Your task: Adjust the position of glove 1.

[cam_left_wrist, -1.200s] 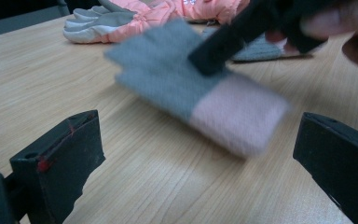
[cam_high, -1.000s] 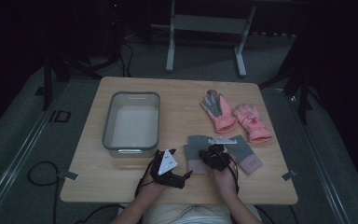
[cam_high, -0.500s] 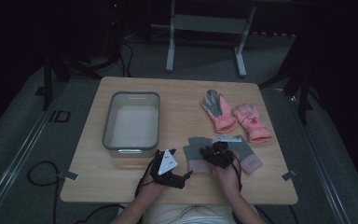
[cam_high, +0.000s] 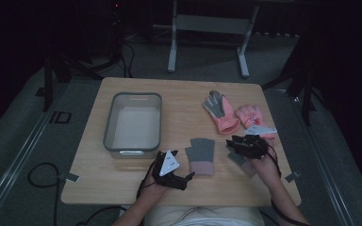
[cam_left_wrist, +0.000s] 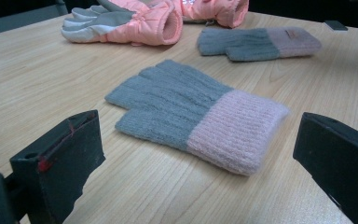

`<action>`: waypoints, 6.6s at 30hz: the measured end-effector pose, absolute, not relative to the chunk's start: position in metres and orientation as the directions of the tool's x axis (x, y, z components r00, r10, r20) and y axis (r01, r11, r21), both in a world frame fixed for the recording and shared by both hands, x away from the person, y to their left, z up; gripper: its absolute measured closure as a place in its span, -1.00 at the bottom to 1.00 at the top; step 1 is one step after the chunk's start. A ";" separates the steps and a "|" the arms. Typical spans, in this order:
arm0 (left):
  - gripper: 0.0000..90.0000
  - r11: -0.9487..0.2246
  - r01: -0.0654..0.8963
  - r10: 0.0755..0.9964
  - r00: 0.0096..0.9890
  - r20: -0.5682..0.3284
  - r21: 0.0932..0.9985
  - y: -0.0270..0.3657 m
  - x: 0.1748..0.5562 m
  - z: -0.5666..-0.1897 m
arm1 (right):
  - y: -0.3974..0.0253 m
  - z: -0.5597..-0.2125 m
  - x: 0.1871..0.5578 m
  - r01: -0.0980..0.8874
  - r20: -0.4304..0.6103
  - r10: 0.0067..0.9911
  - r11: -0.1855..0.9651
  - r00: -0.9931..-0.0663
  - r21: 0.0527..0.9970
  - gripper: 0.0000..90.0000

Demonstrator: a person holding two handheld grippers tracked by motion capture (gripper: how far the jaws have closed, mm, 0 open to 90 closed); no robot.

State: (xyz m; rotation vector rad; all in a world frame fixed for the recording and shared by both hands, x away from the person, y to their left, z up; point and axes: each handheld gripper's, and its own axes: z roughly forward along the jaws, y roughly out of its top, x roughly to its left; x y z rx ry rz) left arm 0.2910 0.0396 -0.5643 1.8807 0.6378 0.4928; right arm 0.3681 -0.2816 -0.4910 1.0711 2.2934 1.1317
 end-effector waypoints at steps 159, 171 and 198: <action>-0.99 -0.304 0.186 0.618 0.785 0.044 0.935 0.039 0.288 -0.565 | -0.202 -0.521 0.374 0.593 0.195 0.654 0.467 -0.731 0.656 0.88; -0.99 -0.309 0.184 0.634 0.771 0.058 0.933 0.038 0.288 -0.564 | -0.201 -0.536 0.379 0.613 0.210 0.657 0.473 -0.724 0.633 0.69; -0.76 -0.489 0.169 0.418 0.906 0.059 0.856 0.003 0.295 -0.535 | -0.264 -0.474 0.379 0.579 0.338 0.583 0.292 -0.739 0.761 -0.72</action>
